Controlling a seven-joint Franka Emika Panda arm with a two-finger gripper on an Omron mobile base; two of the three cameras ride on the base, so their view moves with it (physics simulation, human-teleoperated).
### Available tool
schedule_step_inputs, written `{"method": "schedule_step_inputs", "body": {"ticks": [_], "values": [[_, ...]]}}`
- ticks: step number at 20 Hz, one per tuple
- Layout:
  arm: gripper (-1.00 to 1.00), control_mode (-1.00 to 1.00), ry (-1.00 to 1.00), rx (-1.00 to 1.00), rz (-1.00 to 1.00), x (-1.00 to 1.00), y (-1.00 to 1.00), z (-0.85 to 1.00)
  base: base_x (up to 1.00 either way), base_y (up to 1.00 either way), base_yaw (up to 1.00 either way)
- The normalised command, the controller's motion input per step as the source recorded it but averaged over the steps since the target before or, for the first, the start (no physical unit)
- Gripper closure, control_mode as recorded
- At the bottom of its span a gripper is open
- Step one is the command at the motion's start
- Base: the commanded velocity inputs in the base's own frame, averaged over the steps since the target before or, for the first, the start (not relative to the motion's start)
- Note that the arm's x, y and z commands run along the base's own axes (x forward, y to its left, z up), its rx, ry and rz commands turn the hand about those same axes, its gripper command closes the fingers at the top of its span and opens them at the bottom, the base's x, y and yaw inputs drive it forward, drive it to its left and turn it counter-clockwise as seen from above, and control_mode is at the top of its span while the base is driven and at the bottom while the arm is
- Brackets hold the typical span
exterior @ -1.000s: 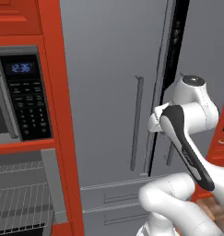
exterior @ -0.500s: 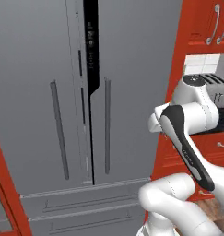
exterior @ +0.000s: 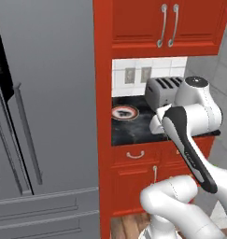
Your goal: Take the fish from the oven and place it on the plate on the counter.
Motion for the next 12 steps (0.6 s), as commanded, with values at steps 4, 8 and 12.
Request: {"method": "schedule_step_inputs", "body": {"ticks": [4,8,12], "values": [[1.00,1.00,0.00,0.00,0.00,0.00,0.00,0.00,0.31,-0.87,0.01],[1.00,1.00,0.00,0.00,0.00,0.00,0.00,0.00,0.61,-0.04,0.00],[1.00,1.00,0.00,0.00,0.00,0.00,0.00,0.00,0.56,0.00,0.00]]}}
